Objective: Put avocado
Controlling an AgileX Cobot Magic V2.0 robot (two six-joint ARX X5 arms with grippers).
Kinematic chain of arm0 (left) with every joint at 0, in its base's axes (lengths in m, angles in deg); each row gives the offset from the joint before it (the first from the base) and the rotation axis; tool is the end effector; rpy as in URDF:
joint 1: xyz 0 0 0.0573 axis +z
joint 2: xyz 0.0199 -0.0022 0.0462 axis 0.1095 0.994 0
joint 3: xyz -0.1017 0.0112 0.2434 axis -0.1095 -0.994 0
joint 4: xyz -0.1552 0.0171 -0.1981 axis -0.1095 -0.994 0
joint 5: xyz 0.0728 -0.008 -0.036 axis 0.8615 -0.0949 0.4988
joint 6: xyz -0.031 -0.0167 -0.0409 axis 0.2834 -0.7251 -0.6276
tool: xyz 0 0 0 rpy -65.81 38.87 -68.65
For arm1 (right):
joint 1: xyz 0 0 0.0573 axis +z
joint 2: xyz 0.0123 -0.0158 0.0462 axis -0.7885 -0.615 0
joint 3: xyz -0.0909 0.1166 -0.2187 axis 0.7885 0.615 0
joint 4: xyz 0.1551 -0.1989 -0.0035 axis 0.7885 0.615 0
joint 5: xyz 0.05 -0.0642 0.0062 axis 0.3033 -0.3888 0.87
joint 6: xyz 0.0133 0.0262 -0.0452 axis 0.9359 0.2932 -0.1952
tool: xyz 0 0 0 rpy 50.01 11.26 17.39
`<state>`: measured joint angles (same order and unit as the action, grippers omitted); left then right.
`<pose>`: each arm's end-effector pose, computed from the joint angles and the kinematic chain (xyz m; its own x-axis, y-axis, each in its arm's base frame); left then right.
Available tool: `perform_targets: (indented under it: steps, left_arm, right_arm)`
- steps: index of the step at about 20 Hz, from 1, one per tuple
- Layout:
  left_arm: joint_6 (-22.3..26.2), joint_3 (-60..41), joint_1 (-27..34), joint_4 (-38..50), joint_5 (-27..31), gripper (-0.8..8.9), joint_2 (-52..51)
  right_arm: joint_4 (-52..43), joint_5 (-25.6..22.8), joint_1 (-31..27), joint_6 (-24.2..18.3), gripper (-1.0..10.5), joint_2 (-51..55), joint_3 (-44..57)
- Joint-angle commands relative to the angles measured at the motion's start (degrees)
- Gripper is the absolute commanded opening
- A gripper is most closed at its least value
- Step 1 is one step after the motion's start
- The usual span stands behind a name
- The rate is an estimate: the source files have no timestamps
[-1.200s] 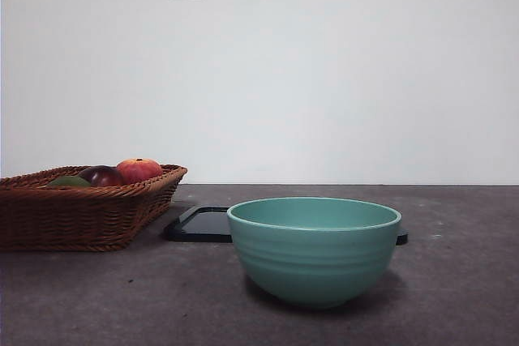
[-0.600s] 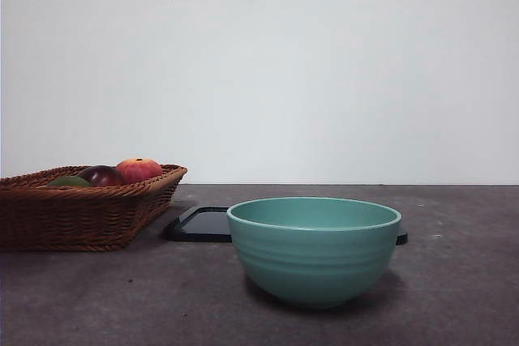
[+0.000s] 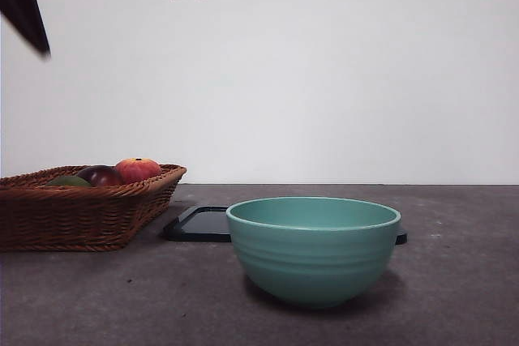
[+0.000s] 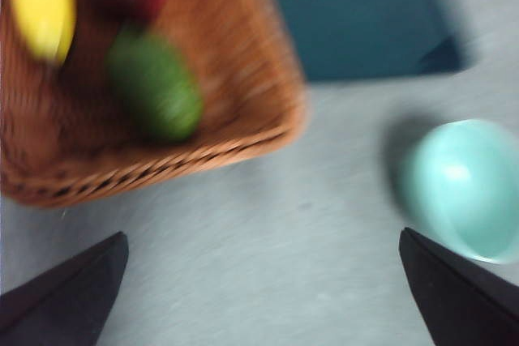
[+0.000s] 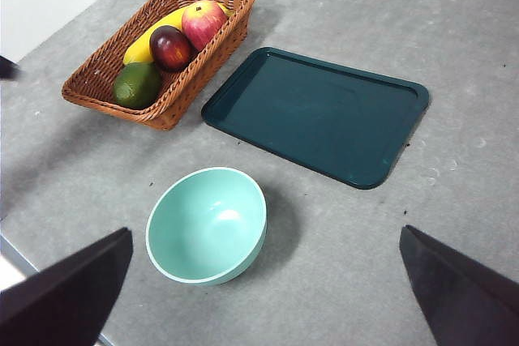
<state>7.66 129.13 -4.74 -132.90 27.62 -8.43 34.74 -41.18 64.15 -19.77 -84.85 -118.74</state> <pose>0.1813 -0.0435 0.2914 0.4828 -0.3747 -0.7915 0.2217 0.9267 -0.3035 0.0768 0.0292 0.3214 0.6710 0.5841 -0.4566 -0.5280 0.8089 0.2588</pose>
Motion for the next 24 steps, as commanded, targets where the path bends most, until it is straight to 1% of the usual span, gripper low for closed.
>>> perform_targets:
  steps: [1, 3, 6, 8, 10, 13, 17, 19, 24]
  left_arm:
    - [-0.7, 4.0, -0.1, 1.0, 3.2, 6.11, 9.2]
    - [-0.7, 7.8, -0.1, 1.2, 4.5, 6.11, 16.2]
    - [-0.6, 13.5, -0.1, 1.2, 4.8, 6.07, 24.6]
    - [-0.6, 17.3, -0.1, 0.2, 6.6, 5.58, 29.4]
    - [-0.5, 20.7, -0.2, -1.0, 7.0, 5.54, 33.5]
    - [-0.7, 22.8, -0.2, -0.3, 7.0, 5.54, 37.4]
    - [-1.2, 22.9, -0.4, -0.4, 7.0, 5.54, 41.4]
    - [-2.0, 22.9, -0.5, 0.0, 7.0, 5.54, 42.8]
    - [-2.0, 23.0, -0.5, 0.2, 7.0, 5.51, 46.1]
  right_arm:
    - [-0.4, 0.0, 0.2, -0.6, 5.6, -0.2, -1.0]
    - [-0.4, 0.0, 0.2, -0.6, 5.6, -0.2, -1.0]
    - [-0.4, 0.0, 0.2, -0.6, 5.6, -0.2, -1.0]
    - [-0.4, 0.0, 0.2, -0.6, 5.6, -0.2, -1.0]
    - [-0.4, 0.0, 0.2, -0.6, 5.6, -0.2, -1.0]
    - [-0.4, 0.0, 0.2, -0.5, 5.6, -0.2, -1.0]
    - [-0.4, 0.0, 0.2, -0.6, 5.6, -0.2, -1.0]
    - [-0.4, 0.0, 0.2, -0.6, 5.6, -0.2, -1.0]
    - [-0.4, 0.0, 0.2, -0.6, 5.6, -0.2, -1.0]
